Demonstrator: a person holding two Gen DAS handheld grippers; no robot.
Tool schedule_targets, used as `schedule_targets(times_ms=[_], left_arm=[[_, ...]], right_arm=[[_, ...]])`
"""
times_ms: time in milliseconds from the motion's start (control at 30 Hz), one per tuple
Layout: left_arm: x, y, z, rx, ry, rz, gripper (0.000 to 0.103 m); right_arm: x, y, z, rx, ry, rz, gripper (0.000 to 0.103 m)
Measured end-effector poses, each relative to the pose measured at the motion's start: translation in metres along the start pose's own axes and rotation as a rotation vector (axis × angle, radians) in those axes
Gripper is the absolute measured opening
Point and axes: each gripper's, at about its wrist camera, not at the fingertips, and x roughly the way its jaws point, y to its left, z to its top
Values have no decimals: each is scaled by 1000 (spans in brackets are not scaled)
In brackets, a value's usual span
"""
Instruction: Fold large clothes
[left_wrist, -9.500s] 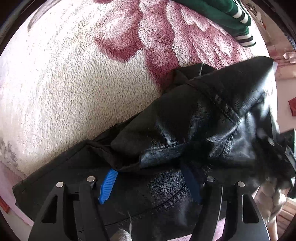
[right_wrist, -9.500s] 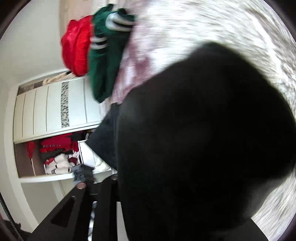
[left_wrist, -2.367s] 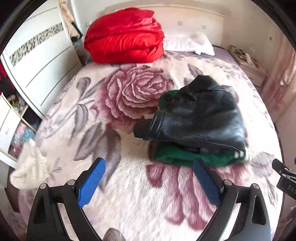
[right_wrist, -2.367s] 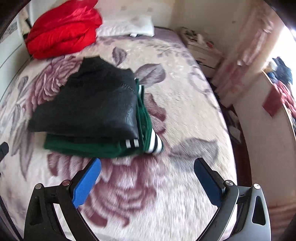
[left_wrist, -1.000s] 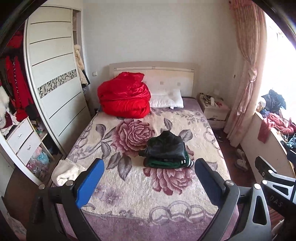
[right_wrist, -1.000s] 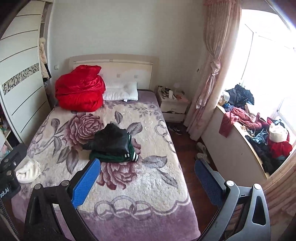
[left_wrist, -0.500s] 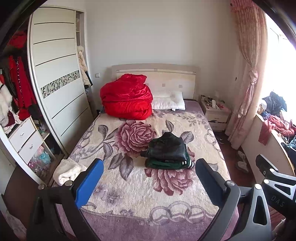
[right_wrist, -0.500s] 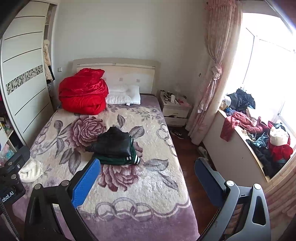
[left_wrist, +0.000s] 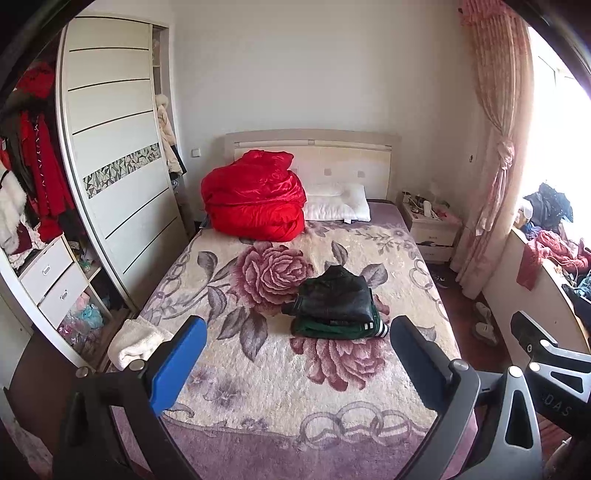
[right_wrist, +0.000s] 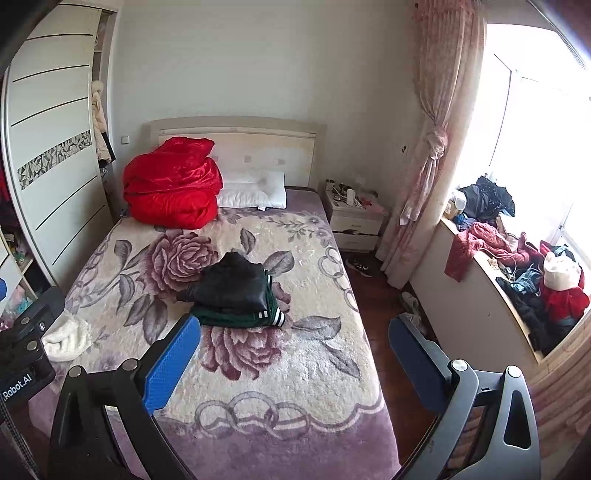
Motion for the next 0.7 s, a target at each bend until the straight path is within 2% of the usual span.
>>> schedule_targets(times_ms=[700], left_arm=[[-8, 3, 9, 21, -23, -14, 102]], right_arm=[[-2, -5, -3, 22, -3, 20, 103]])
